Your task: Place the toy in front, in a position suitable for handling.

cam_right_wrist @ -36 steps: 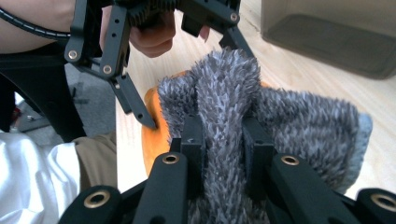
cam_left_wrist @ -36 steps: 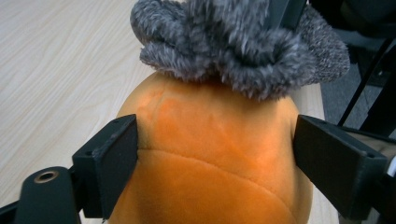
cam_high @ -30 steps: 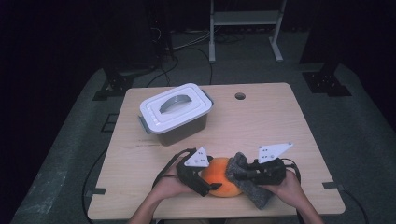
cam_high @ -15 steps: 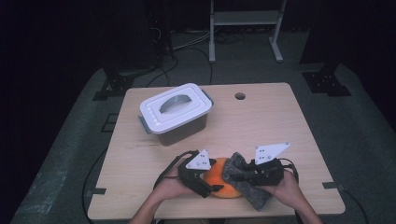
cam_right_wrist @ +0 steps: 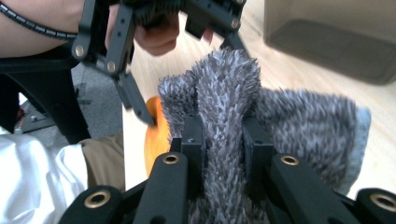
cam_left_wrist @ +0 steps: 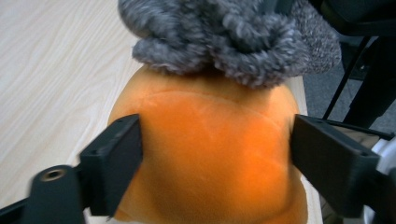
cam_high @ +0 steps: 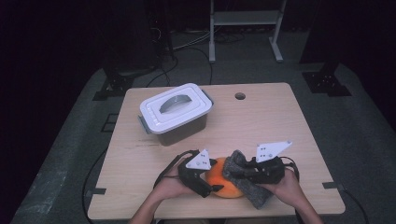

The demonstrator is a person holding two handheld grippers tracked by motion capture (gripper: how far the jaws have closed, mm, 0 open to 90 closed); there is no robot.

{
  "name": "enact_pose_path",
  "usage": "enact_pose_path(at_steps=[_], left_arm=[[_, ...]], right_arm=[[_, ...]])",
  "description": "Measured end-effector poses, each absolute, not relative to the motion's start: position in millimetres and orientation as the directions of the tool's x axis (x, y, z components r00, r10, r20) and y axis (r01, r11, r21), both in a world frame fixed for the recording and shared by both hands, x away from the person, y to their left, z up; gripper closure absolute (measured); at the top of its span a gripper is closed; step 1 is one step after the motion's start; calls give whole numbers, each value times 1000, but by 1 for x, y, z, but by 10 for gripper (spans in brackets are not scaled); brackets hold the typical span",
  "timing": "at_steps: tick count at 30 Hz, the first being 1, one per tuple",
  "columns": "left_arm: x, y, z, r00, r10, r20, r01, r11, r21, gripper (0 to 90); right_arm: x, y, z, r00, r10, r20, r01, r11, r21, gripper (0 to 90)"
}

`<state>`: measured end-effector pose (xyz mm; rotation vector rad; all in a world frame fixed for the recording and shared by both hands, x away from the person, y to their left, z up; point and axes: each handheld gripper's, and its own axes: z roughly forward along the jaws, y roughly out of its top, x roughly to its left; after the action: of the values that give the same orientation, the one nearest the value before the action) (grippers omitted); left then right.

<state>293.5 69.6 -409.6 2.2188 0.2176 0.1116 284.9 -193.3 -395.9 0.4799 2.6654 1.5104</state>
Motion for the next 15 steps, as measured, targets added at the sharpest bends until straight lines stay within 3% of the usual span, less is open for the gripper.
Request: enact_pose_path(at_steps=[2, 5, 9, 15], left_arm=[[296, 72, -411, 978, 204, -29, 149, -603, 784, 83], [298, 73, -412, 978, 203, -44, 159, -597, 786, 82], [294, 72, -413, 983, 181, -16, 122, -596, 794, 208], [287, 61, -408, 986, 164, 36, 68, -584, 809, 225]], right_arm=[[285, -196, -399, -952, 281, 123, 250, 482, 840, 743], [285, -199, -400, -951, 279, 130, 256, 482, 838, 743], [284, -204, -399, -949, 289, 124, 258, 492, 832, 742], [278, -194, -384, -957, 282, 65, 196, 467, 862, 743]])
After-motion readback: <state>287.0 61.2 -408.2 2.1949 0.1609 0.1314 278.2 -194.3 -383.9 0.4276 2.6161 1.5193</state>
